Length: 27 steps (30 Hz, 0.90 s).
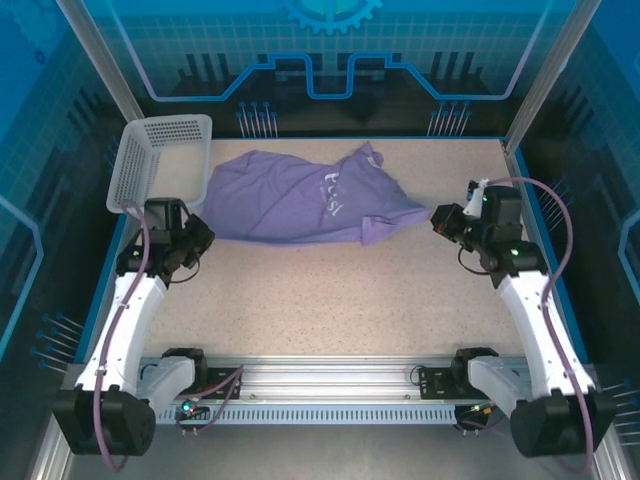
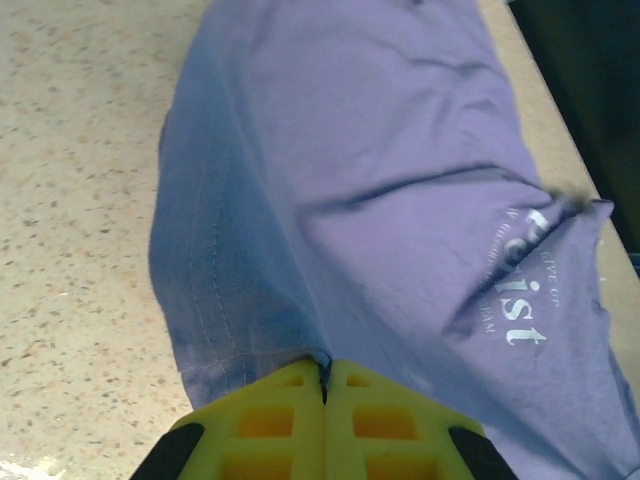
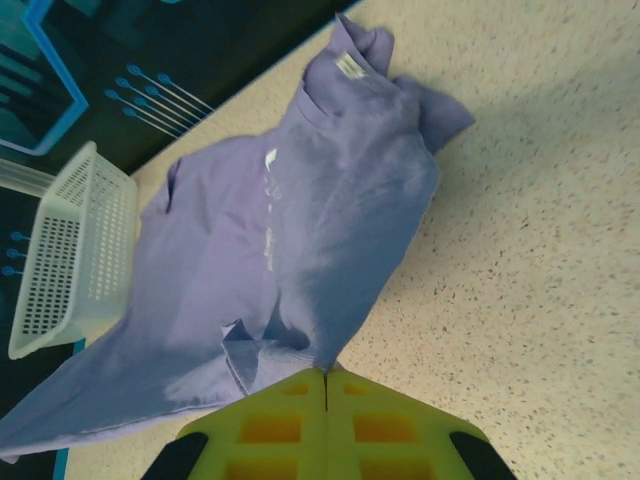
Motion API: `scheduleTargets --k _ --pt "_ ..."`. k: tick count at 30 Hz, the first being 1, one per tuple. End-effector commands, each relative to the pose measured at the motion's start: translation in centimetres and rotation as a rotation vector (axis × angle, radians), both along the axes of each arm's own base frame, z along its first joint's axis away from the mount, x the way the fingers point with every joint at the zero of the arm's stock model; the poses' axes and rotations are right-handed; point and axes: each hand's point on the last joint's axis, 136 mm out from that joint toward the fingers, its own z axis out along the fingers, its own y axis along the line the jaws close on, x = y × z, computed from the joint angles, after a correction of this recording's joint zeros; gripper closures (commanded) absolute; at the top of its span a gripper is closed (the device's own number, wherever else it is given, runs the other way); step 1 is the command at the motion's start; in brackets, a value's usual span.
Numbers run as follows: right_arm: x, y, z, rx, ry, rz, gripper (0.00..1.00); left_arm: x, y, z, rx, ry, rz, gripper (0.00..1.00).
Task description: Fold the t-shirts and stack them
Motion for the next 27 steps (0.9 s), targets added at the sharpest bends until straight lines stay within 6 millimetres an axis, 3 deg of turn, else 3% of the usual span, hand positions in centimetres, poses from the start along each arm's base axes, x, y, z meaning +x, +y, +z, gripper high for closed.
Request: scheduleTargets --k 1,4,8,12,15,17,20,23,25,26,27 --pt "-2.9 -1.1 -0.5 -0.047 0.053 -0.016 1.00 -2.9 -1.6 -2.1 0.009 0.138 -0.129 1.00" --pt "-5.1 -1.9 -2.6 -0.098 0.150 -0.036 1.00 -4.4 -2.1 -5.1 -0.013 0.226 -0.152 1.00" --pt "-6.4 -2.8 -4.4 -0.109 0.192 -0.081 1.00 -4.9 -2.2 -7.9 -0.036 0.305 -0.142 1.00" --pt "-5.5 -2.9 -5.2 -0.065 0.239 -0.127 1.00 -3.4 -2.5 -9.4 -0.086 0.331 -0.104 1.00" --pt "-3.5 -3.2 -5.2 -0.048 0.262 -0.163 1.00 -0.8 -3.5 -9.3 -0.134 0.322 -0.096 1.00" --pt "-1.2 -3.5 -4.5 -0.033 0.245 -0.190 1.00 1.8 -4.4 -8.5 -0.141 0.312 -0.108 1.00" --pt "3.1 -3.8 -2.3 -0.018 0.208 -0.217 1.00 7.3 -6.7 -5.7 -0.143 0.270 -0.157 1.00" --pt "8.6 -4.0 2.4 -0.015 0.122 -0.241 1.00 14.1 -8.4 -0.8 -0.131 0.168 -0.207 1.00" --pt "12.4 -3.8 6.8 -0.027 0.030 -0.246 1.00 19.5 -9.1 4.6 -0.095 0.059 -0.263 1.00" --pt "13.9 -3.8 8.7 -0.045 -0.004 -0.250 1.00 21.4 -9.4 5.2 -0.073 0.052 -0.294 1.00" --pt "15.2 -3.8 11.3 -0.057 -0.047 -0.254 1.00 23.5 -9.7 8.5 -0.053 -0.019 -0.324 1.00"
